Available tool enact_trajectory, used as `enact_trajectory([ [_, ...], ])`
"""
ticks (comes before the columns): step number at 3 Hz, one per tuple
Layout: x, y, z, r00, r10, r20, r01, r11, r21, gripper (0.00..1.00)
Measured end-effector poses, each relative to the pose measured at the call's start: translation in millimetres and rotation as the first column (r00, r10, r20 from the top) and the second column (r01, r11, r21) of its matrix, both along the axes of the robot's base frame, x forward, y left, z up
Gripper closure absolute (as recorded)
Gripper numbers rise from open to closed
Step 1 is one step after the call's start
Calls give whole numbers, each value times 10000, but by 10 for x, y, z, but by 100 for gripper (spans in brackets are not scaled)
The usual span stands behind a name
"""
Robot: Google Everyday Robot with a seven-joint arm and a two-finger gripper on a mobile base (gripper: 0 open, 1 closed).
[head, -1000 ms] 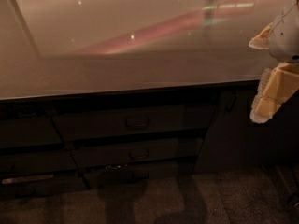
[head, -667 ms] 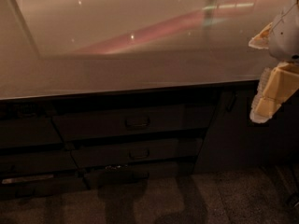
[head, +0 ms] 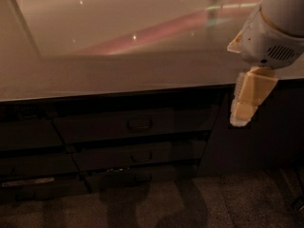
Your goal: Open top drawer
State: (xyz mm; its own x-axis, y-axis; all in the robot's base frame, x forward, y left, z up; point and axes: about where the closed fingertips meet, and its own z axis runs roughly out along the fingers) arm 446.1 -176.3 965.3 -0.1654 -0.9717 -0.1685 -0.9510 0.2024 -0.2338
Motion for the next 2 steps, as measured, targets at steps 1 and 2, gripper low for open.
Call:
enact_trajectory([
  [1, -31, 490, -159, 9963, 827, -239, -837, 9956, -414, 0],
  [2, -31, 496, -155, 9962, 840, -223, -849, 9955, -418, 0],
])
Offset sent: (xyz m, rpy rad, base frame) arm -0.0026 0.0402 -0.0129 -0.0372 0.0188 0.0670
